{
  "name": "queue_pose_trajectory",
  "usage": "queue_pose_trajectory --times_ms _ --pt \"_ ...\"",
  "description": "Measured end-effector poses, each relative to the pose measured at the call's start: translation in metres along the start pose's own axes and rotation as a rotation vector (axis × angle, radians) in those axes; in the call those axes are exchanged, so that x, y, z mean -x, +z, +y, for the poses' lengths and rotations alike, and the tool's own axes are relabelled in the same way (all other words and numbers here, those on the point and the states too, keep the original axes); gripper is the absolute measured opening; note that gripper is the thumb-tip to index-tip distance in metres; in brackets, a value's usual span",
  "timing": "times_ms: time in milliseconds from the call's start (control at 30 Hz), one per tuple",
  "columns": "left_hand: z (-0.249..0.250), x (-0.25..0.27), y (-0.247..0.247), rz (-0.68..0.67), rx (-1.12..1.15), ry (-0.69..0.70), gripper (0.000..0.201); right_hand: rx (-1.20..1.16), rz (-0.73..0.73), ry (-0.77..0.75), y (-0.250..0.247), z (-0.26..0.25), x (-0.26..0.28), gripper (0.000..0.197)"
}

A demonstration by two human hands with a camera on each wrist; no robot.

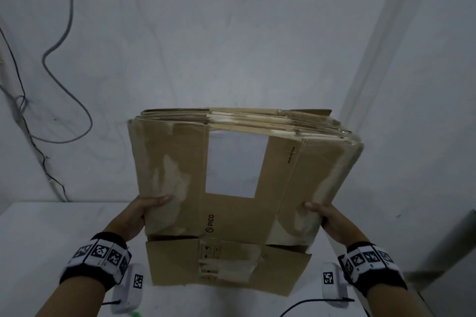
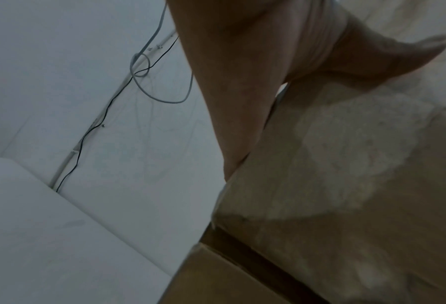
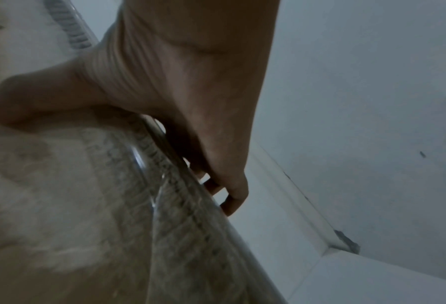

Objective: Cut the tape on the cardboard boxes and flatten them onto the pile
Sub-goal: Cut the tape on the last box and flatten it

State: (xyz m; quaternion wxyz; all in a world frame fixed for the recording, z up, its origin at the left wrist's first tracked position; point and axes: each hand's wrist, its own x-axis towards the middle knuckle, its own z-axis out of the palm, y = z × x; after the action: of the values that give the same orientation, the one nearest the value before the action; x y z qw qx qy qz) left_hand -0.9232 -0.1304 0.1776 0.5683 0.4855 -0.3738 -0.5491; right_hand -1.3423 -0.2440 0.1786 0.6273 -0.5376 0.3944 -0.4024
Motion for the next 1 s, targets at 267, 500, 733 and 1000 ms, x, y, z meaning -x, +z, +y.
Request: queue_pose_trajectory --times_ms 267,500,733,1000 --pt "-0.001 -0.009 -0.002 -0.008 0.035 0.006 0.102 0.027 0.069 -0.008 0.001 0.000 -0.004 0.120" --pt "-0.002 -0.010 -0.007 -0.019 0.045 -0.020 0.101 0.010 -0.037 0.059 -0.010 -0.012 0.001 0.118" --pt "-0.005 -0.009 -0.009 -0.064 0.076 -0.030 0.072 -0.118 -0.086 0.027 -0.012 -0.048 -0.003 0.075" --pt "-0.006 -0.014 -0.005 -0.037 0.065 0.019 0.071 -0.092 -0.020 -0.021 0.001 -0.048 -0.001 0.093"
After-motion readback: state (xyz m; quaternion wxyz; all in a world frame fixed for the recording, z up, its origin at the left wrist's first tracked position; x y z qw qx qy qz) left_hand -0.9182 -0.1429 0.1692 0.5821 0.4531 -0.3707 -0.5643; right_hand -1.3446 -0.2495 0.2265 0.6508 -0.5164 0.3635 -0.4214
